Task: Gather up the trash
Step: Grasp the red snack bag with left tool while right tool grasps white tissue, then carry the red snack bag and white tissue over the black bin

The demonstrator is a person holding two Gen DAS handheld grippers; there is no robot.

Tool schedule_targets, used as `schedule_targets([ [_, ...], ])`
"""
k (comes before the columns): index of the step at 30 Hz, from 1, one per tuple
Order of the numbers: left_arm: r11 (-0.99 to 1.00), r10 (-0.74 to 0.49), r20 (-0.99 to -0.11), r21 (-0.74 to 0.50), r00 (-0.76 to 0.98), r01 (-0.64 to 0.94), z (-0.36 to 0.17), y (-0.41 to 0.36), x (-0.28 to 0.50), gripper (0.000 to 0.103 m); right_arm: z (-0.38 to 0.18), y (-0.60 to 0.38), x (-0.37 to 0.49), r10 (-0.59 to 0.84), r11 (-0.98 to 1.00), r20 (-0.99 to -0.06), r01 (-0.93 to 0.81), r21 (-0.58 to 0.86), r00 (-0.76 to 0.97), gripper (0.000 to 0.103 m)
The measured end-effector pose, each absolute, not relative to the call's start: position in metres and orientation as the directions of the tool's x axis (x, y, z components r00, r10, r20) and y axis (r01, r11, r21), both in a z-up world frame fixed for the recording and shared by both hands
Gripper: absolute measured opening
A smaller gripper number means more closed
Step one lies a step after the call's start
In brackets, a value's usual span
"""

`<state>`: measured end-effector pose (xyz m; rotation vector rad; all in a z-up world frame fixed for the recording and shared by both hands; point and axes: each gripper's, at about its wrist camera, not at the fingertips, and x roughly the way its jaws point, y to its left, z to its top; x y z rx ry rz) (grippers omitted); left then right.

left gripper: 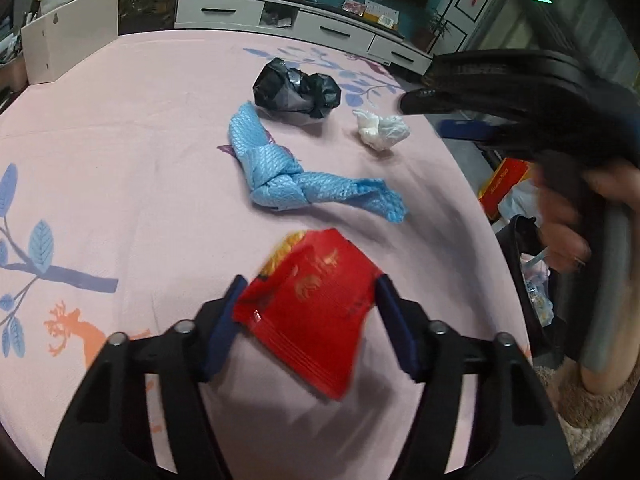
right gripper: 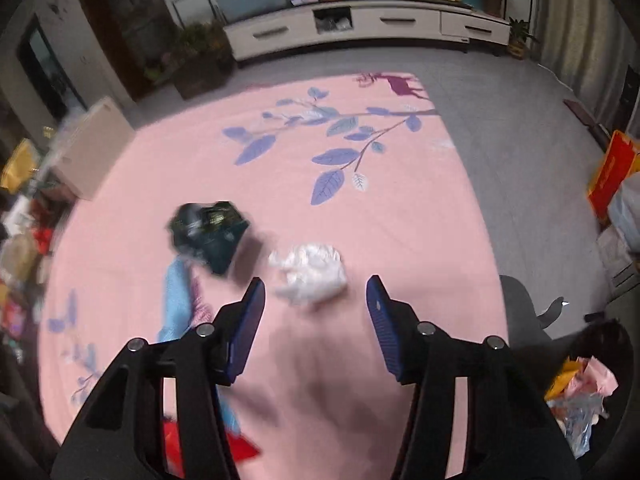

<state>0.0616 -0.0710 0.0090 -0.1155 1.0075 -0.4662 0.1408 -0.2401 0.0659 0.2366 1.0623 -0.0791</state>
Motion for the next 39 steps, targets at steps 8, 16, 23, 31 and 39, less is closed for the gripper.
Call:
schedule_targets([
  [8, 0.871, -0.482, -0.765, -0.365, 0.427, 0.329, 0.013, -0.071, 0.061, 0.044, 0.037, -0.232, 0.156, 0.043, 0.978, -0.903, 0.166, 0.125, 0.427, 0.028],
  [16, 0.869, -0.485, -0.744, -0.355, 0.459, 0.343, 0.03, -0.069, 0.052, 0.043, 0.065, -0.237, 0.115, 0.09, 0.967, -0.847, 0.156, 0.2, 0.525, 0.022],
  [23, 0.867, -0.489, -0.723, -0.342, 0.488, 0.361, 0.044, -0.067, 0.037, 0.043, 0.096, -0.256, 0.036, 0.13, 0.95, -0.78, 0.149, 0.275, 0.613, 0.022],
  [31, 0.84, -0.532, -0.669, -0.34, 0.519, 0.423, 0.074, -0.08, 0.009, 0.043, 0.136, -0.322, -0.075, -0.057, 0.91, -0.663, 0.313, 0.273, 0.746, 0.022],
  [39, 0.796, -0.585, -0.625, -0.32, 0.517, 0.514, 0.098, -0.133, -0.022, 0.043, 0.158, -0.391, -0.142, -0.248, 0.815, -0.577, 0.489, 0.309, 0.778, 0.023],
])
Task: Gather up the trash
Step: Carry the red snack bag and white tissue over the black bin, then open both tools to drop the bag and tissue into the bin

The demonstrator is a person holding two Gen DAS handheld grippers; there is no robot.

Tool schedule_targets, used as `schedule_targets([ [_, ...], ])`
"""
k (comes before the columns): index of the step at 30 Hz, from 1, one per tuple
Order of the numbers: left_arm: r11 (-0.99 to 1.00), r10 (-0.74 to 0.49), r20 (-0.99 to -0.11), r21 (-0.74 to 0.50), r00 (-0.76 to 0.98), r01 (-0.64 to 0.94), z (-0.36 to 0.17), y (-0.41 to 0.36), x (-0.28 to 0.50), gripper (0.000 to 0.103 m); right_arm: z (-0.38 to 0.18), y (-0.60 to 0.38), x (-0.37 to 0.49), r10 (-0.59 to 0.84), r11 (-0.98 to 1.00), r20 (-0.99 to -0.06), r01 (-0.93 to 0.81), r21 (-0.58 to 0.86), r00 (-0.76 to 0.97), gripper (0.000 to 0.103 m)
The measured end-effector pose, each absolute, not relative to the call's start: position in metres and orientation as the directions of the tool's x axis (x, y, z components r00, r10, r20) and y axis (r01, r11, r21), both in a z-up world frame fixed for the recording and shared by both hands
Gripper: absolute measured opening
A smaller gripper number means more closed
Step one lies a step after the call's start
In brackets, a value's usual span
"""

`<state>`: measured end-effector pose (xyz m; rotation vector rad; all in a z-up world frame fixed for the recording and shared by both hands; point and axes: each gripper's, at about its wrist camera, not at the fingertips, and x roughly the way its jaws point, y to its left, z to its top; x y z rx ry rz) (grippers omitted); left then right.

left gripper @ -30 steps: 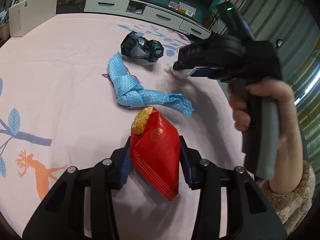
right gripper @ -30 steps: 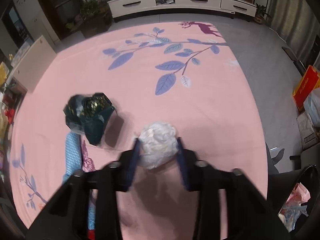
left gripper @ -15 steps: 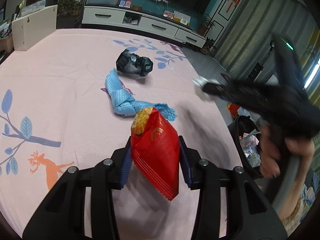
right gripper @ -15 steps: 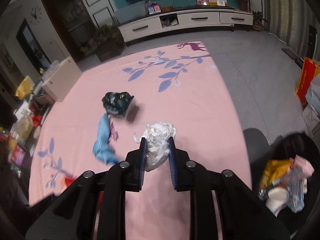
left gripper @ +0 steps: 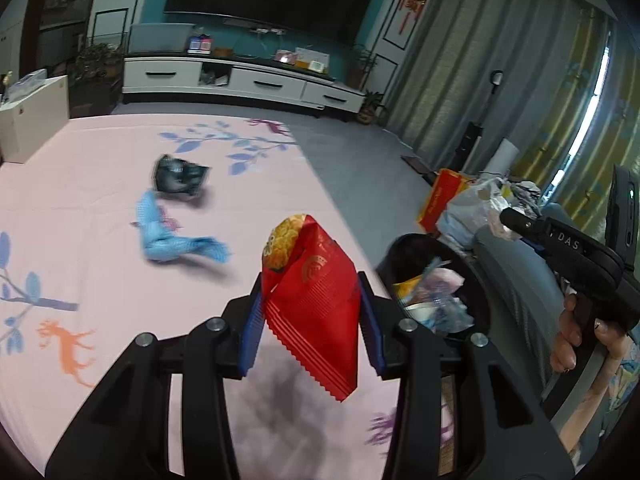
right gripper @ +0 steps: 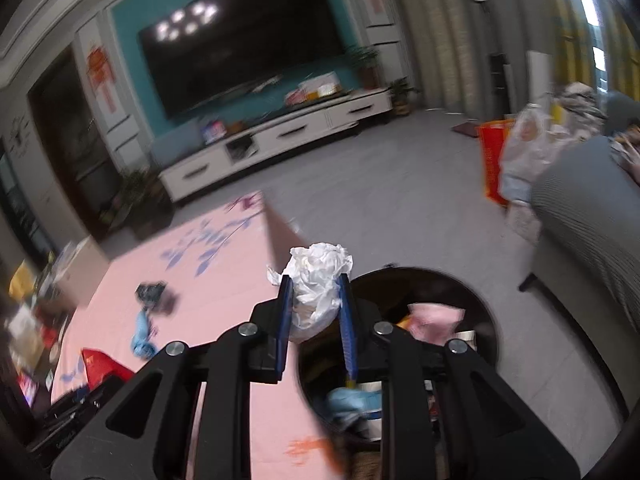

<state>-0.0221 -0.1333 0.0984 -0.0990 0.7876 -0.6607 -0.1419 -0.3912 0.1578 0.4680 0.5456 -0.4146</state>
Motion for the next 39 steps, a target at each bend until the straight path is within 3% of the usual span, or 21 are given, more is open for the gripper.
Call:
schedule_targets([
  [5, 0.756, -0.622, -0.629, -0.325, 0.467, 0.568, 0.101, -0.181, -0.035, 0.043, 0.143, -0.425, -0.159, -0.287, 0.75, -0.594, 0.562, 0.349, 0.752, 0.023],
  [13, 0.688, -0.681, -0.635, -0.386, 0.364, 0.615, 0.096, -0.255, -0.031, 0.044, 0.109, -0.461, -0.162, -0.228, 0.669, -0.642, 0.597, 0.443, 0.732, 0.023],
  [26, 0.651, -0.659, -0.724, -0.416, 0.201, 0.635, 0.042, -0.334, -0.02, 0.044, 0.064, -0.488, -0.151, -0.211, 0.582, -0.771, 0.711, 0.395, 0.601, 0.024],
  [31, 0.661, -0.639, -0.746, -0.409, 0.186, 0.629, 0.03, -0.347, -0.017, 0.048, 0.065, -0.489, -0.153, -0.198, 0.575, -0.774, 0.711, 0.405, 0.601, 0.032],
  [34, 0.66, -0.637, -0.749, -0.406, 0.184, 0.631, 0.03, -0.35, -0.018, 0.056, 0.066, -0.489, -0.153, -0.2, 0.577, -0.77, 0.708, 0.408, 0.606, 0.047],
  [36, 0.66, -0.634, -0.751, -0.399, 0.186, 0.636, 0.032, -0.35, -0.019, 0.067, 0.066, -0.489, -0.153, -0.199, 0.577, -0.772, 0.709, 0.405, 0.603, 0.064],
  [39, 0.656, -0.65, -0.738, -0.427, 0.178, 0.622, 0.036, -0.341, -0.017, 0.082, 0.067, -0.489, -0.153, -0.206, 0.574, -0.773, 0.714, 0.401, 0.6, 0.067],
])
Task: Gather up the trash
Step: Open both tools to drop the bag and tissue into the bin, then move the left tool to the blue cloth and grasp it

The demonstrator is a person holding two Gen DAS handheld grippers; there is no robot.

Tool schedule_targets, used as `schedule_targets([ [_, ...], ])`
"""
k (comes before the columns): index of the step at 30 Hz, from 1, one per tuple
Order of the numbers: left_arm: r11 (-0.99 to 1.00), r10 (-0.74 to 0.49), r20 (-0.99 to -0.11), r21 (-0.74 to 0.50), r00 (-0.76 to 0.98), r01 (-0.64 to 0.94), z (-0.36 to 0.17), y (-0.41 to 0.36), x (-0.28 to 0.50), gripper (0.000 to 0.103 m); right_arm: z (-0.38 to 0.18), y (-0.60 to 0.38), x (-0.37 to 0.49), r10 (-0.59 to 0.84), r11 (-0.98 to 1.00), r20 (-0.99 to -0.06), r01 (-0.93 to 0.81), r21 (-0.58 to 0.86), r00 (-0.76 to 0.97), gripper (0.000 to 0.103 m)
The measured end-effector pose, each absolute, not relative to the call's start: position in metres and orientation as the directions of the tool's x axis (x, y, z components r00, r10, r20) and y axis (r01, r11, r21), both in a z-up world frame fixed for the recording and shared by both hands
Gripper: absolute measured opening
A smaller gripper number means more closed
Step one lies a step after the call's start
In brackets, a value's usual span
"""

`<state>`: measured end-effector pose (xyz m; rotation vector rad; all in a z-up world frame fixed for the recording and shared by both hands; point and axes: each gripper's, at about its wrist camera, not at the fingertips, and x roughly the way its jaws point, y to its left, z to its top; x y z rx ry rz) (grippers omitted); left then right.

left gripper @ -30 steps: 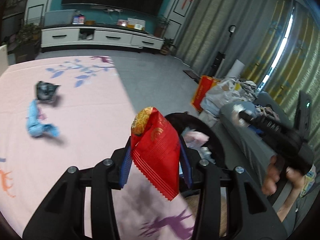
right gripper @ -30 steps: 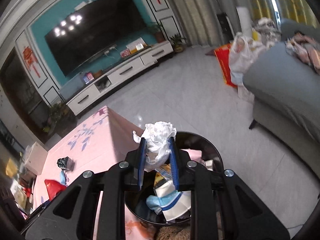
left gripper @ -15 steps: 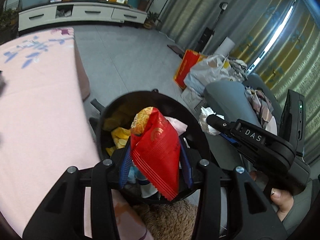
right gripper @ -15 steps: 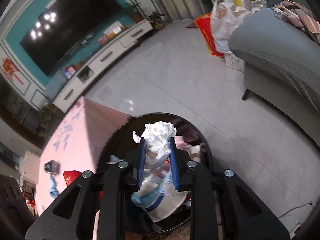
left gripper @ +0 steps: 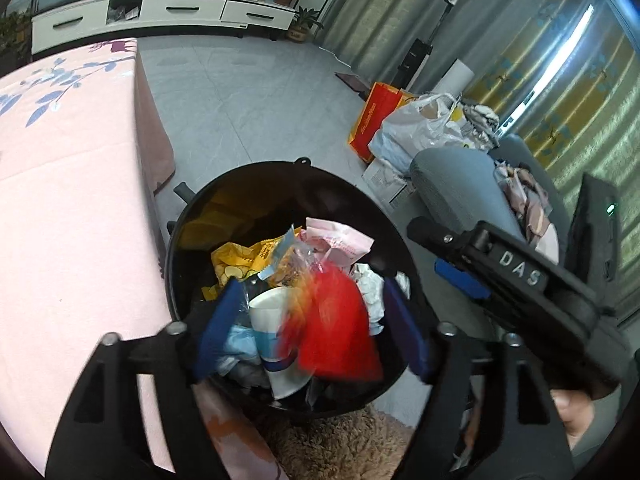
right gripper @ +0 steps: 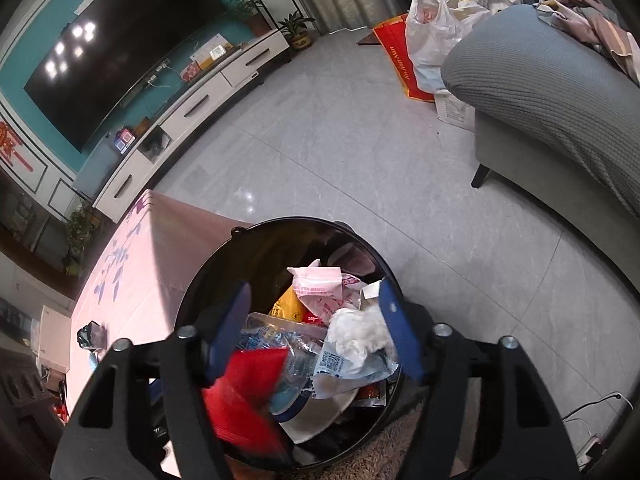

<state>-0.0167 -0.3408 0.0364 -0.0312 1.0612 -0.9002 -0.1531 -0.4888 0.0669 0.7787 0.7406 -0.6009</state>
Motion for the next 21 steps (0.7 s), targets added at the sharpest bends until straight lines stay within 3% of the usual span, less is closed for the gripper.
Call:
schedule_targets([
  [6, 0.713, -0.627, -0.733, -0.402, 0.265, 0.575, 0.056, -0.312, -0.002, 0.098, 0.071, -0.49, -0.155, -0.237, 0.573, -0.758, 0.718, 0.395, 0.607, 0.087],
  [9, 0.783, -0.573, -0.728, -0.35, 0.377, 0.514, 0.069, -0.28, 0.014, 0.1, 0.072, -0.492, -0.158, -0.249, 0.565, -0.752, 0.722, 0.399, 0.611, 0.088],
  [16, 0.933, -0.35, -0.734, -0.325, 0.582, 0.152, 0.069, -0.172, 0.074, 0.099, 0.072, -0.492, -0.155, -0.221, 0.574, -0.747, 0.703, 0.42, 0.627, 0.089],
  [19, 0.954, -0.271, -0.761, -0.295, 0.59, 0.058, 0.057, -0.142, 0.094, 0.097, 0.073, -0.489, -0.153, -0.219, 0.578, -0.744, 0.698, 0.423, 0.632, 0.089],
  [21, 0.956, -0.24, -0.778, -0.293, 0.58, 0.002, 0.045, -0.126, 0.104, 0.078, 0.074, -0.488, -0.152, -0.216, 0.58, -0.742, 0.695, 0.425, 0.634, 0.089],
])
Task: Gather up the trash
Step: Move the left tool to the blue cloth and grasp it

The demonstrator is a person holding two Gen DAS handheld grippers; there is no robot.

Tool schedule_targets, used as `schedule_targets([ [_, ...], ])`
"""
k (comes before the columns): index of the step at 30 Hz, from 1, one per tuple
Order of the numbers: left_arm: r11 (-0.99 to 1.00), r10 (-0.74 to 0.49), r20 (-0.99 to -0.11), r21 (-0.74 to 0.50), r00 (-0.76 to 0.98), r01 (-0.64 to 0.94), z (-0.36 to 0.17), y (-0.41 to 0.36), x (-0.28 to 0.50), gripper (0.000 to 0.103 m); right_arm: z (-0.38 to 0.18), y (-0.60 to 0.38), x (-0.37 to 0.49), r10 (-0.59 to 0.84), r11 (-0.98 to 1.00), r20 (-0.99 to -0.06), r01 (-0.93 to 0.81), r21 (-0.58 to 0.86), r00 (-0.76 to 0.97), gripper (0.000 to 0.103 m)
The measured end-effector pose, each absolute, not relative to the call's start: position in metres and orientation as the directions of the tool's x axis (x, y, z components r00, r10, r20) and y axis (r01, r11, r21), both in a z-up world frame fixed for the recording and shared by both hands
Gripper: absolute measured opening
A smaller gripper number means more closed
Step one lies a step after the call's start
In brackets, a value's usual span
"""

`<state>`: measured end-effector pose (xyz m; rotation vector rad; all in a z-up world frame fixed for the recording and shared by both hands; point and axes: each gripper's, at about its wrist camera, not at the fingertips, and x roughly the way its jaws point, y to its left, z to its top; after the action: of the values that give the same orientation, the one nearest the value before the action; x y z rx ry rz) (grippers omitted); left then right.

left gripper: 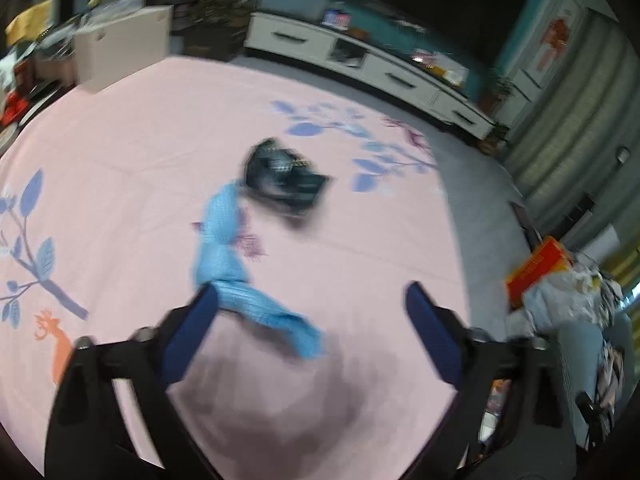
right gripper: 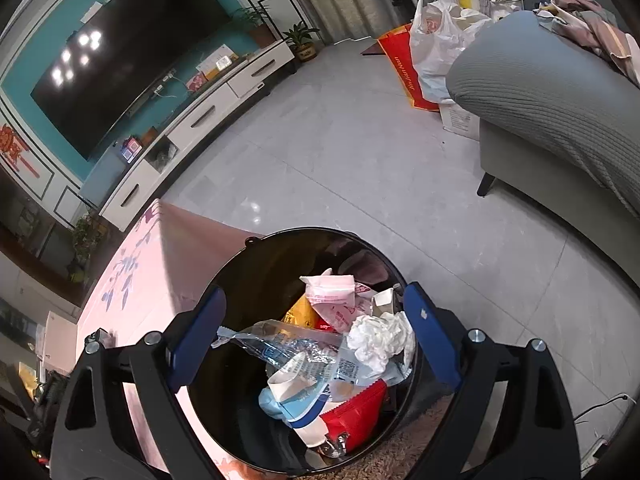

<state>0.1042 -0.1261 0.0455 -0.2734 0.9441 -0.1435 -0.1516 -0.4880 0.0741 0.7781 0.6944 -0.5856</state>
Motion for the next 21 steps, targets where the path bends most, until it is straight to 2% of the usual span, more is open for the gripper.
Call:
schedule_targets([
  [3, 0.947, -0.24, -0.802, -0.318, 0.547, -0.052, 0.025, -0.113, 0.112, 0.061, 0.074, -0.487, -0.15, -0.218, 0.586, -0.742, 0.693, 0.419, 0.634, 0.089],
  [12, 0.958, -0.172, -0.794, -0.273, 0.582, -0.088, 0.02, -0.102, 0.128, 0.06, 0.073, -0.485, -0.147, -0.222, 0.586, -0.745, 0.697, 0.413, 0.629, 0.089],
  [13, 0.957, -0.171, -0.793, -0.274, 0.585, -0.092, 0.019, -0.1, 0.129, 0.057, 0.073, -0.484, -0.146, -0.221, 0.588, -0.745, 0.695, 0.413, 0.63, 0.089],
  [15, 0.956, -0.167, -0.79, -0.276, 0.59, -0.1, 0.017, -0.095, 0.13, 0.045, 0.073, -0.482, -0.144, -0.215, 0.598, -0.745, 0.688, 0.411, 0.632, 0.089],
  [18, 0.955, -0.156, -0.794, -0.273, 0.587, -0.116, 0.012, -0.089, 0.134, 0.032, 0.074, -0.478, -0.14, -0.21, 0.61, -0.745, 0.68, 0.407, 0.634, 0.089],
  [21, 0.958, -0.164, -0.789, -0.27, 0.592, -0.095, 0.01, -0.086, 0.135, 0.027, 0.075, -0.475, -0.138, -0.206, 0.616, -0.743, 0.674, 0.408, 0.637, 0.089],
])
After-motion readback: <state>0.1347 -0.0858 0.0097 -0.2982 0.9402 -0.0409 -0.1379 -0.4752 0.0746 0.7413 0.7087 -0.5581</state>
